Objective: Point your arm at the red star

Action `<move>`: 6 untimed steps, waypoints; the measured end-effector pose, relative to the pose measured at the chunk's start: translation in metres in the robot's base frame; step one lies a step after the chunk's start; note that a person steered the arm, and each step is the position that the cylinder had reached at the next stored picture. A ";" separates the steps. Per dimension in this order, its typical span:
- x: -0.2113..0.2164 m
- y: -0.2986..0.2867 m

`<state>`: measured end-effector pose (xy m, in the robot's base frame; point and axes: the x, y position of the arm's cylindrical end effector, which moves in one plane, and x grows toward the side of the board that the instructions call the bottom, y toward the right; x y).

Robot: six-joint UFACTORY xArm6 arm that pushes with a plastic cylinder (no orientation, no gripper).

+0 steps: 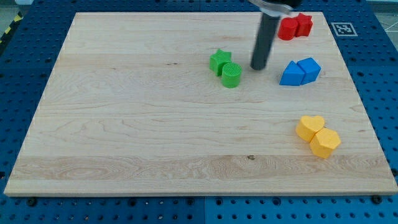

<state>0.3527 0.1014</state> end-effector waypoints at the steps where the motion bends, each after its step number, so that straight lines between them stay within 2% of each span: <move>1: -0.066 -0.018; 2: -0.123 0.005; 3: -0.154 0.066; 4: -0.161 0.136; 5: -0.152 0.168; 6: -0.136 0.158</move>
